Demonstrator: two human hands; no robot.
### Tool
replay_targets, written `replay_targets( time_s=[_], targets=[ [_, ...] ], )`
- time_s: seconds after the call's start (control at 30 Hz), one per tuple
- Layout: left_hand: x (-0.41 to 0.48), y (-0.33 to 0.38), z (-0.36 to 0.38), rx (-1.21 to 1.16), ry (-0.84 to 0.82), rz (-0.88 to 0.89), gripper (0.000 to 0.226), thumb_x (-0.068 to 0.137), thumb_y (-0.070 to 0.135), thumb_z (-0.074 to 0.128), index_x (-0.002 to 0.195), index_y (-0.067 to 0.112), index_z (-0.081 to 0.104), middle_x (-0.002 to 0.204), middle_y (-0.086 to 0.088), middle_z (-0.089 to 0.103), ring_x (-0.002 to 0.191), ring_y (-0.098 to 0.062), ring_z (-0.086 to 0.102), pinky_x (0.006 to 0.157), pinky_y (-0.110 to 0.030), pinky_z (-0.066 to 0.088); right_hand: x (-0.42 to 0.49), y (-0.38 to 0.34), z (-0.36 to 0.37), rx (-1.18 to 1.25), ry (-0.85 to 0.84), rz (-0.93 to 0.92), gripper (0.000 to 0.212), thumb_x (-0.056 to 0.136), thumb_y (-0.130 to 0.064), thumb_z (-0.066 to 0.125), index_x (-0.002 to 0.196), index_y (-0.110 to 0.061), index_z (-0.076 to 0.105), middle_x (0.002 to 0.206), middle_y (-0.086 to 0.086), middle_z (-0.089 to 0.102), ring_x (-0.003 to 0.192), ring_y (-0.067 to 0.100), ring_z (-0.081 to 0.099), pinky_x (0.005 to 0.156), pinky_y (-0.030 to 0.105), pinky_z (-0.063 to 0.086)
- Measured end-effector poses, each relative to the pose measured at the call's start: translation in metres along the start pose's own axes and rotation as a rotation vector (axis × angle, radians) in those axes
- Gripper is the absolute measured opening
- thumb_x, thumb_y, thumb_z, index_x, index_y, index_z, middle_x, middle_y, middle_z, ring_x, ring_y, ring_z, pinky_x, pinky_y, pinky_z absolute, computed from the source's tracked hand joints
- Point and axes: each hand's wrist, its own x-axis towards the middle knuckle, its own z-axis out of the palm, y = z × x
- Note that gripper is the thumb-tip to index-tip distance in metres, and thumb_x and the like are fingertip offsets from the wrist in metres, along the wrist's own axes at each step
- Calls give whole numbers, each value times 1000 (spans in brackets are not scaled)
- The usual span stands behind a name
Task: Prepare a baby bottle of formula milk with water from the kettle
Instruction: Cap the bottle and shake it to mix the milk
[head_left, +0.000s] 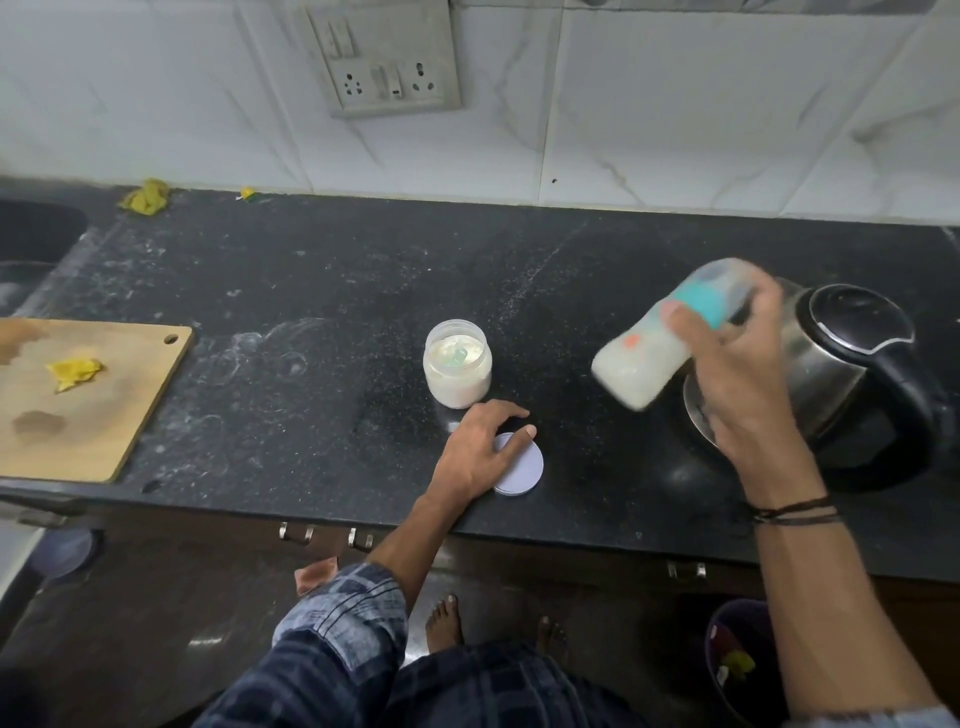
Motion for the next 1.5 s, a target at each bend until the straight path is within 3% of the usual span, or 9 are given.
replay_targets(
  time_s=[0.3, 0.43, 0.6, 0.73, 0.9, 1.03, 1.17, 1.3, 1.5],
  targets=[
    [0, 1, -1, 3, 2, 18, 35, 100, 53, 57, 123, 28, 68, 122, 16, 65, 113, 0, 51, 95, -23, 39, 6, -14, -9, -44, -48, -54, 59, 84, -13, 79, 131, -22, 45, 115, -3, 63, 90, 6, 69, 76, 27, 59],
    [0, 2, -1, 8, 4, 17, 30, 103, 46, 61, 124, 26, 68, 124, 13, 66, 114, -2, 51, 95, -22, 39, 3, -18, -6, 201, 229, -93, 69, 85, -26, 79, 139, -14, 37, 120, 4, 65, 100, 13, 71, 78, 29, 59],
    [-1, 2, -2, -3, 2, 21, 29, 102, 47, 61, 123, 27, 68, 122, 16, 66, 113, 0, 51, 93, -19, 39, -2, -7, -11, -77, -20, 15, 61, 78, -24, 86, 127, -35, 50, 125, 8, 64, 97, 12, 72, 80, 32, 61],
    [-1, 4, -2, -9, 10, 23, 32, 101, 47, 60, 122, 25, 69, 122, 14, 67, 112, -2, 52, 93, -17, 38, 1, -15, -7, 144, 252, -99, 68, 82, -30, 83, 135, -19, 42, 109, -5, 72, 97, 11, 72, 81, 32, 59],
    [0, 2, -2, -6, 4, 24, 36, 100, 52, 57, 122, 27, 68, 122, 15, 66, 112, 0, 51, 93, -19, 38, -5, -10, -13, -74, -40, -11, 58, 84, -19, 83, 128, -34, 49, 123, 3, 63, 95, 9, 71, 77, 29, 60],
    [0, 2, -1, -8, 5, 17, 36, 99, 52, 57, 122, 26, 69, 121, 14, 67, 113, -5, 54, 96, -26, 43, -1, -15, -9, 135, 193, -71, 71, 84, -29, 82, 141, -20, 40, 116, -2, 67, 99, 9, 73, 76, 27, 60],
    [0, 1, -1, -6, -2, 22, 36, 99, 54, 56, 122, 28, 68, 122, 15, 66, 113, -4, 53, 96, -26, 43, -6, -9, -5, -70, -21, 3, 67, 77, -30, 84, 135, -31, 51, 112, -9, 69, 92, 6, 72, 75, 24, 59],
    [1, 1, 0, -1, -5, 11, 36, 100, 54, 56, 122, 29, 68, 122, 16, 66, 113, -2, 53, 95, -26, 42, -1, -11, -3, 74, 168, -28, 71, 80, -36, 82, 139, -27, 44, 118, -6, 66, 97, 5, 72, 71, 28, 60],
    [1, -1, 0, 2, -1, 11, 36, 99, 57, 55, 122, 32, 67, 122, 18, 65, 114, -1, 52, 96, -29, 45, -6, -12, -1, -39, -23, -27, 65, 78, -32, 83, 134, -34, 50, 118, -6, 64, 93, 4, 71, 77, 26, 60]
  ],
)
